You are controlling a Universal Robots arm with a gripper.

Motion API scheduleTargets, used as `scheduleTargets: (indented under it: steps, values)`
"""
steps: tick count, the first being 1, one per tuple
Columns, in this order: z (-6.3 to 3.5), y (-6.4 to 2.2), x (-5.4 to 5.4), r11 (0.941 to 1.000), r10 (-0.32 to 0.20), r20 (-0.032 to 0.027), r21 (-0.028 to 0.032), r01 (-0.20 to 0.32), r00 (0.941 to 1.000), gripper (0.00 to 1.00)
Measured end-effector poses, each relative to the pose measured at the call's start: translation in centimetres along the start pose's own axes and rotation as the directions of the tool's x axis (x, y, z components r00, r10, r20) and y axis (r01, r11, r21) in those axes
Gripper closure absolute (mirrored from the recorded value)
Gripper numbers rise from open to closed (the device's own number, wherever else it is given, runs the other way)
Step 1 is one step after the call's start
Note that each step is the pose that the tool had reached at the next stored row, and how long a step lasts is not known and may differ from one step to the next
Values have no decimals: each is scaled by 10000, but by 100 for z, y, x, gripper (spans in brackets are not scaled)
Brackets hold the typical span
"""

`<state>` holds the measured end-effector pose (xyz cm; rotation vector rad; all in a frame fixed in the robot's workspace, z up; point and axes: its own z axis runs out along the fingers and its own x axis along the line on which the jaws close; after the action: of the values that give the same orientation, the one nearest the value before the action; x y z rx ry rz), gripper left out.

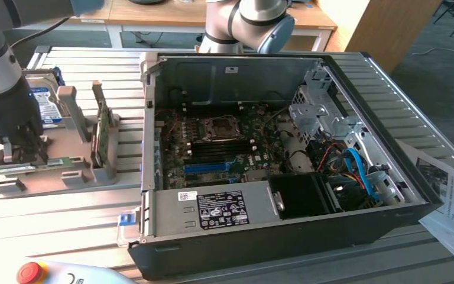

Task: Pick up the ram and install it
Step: 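Pick up the ram and move it above insertion slot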

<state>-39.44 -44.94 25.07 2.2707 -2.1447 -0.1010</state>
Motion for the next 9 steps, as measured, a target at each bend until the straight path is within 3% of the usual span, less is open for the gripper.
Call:
scheduleTargets:
  steps: [9]
  values:
    - [-166,9,-6,10000,0,0,1,0,10000,88]
